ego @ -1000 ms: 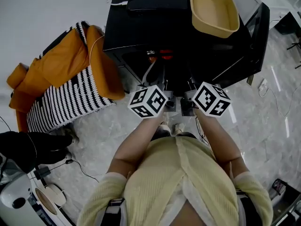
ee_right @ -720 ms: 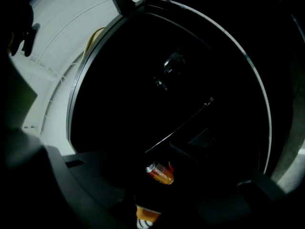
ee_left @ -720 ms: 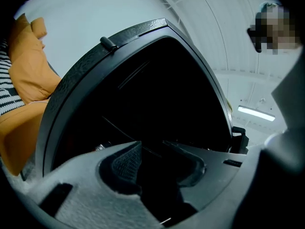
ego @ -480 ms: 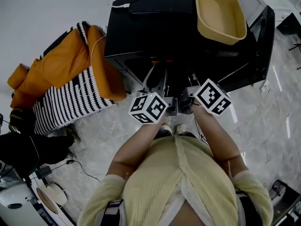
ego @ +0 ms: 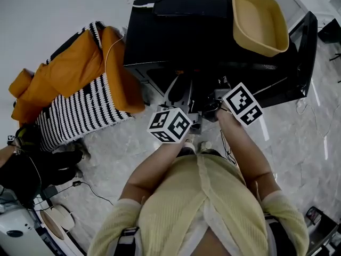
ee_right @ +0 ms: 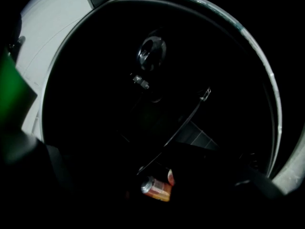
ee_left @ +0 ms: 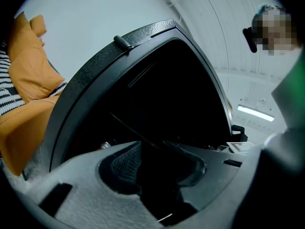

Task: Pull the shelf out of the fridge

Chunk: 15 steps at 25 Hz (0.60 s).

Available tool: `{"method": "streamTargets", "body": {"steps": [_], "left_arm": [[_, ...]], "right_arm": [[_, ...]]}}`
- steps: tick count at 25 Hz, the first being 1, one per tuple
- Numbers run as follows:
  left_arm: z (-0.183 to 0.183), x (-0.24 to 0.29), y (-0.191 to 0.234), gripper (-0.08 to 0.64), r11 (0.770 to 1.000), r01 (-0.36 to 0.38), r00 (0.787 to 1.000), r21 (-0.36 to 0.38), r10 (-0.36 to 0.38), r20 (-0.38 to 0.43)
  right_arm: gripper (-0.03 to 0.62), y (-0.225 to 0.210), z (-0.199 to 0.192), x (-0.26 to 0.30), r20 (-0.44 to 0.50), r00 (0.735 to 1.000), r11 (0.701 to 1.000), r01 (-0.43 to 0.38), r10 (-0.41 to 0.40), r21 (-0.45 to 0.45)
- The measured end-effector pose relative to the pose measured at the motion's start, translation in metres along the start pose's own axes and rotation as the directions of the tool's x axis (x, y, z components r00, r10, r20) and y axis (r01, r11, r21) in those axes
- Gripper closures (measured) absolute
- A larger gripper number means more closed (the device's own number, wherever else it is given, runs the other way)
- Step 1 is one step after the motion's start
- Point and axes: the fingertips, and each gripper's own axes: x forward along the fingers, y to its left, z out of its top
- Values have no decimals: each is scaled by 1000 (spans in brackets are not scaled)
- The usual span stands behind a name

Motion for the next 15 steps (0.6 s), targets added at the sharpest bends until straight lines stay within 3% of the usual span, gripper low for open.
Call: {"method": "streamTargets", "body": {"steps": [10, 15], "left_arm": [[-1, 2, -4, 437, 998, 55, 998, 10, -54, -34], [-8, 0, 1, 437, 997, 71, 995, -27, -73, -68]], "right_arm": [[468, -2, 8, 4, 74, 997, 999, -21, 18, 41], [469, -1, 8, 3, 93, 995, 999, -21, 18, 34]]}}
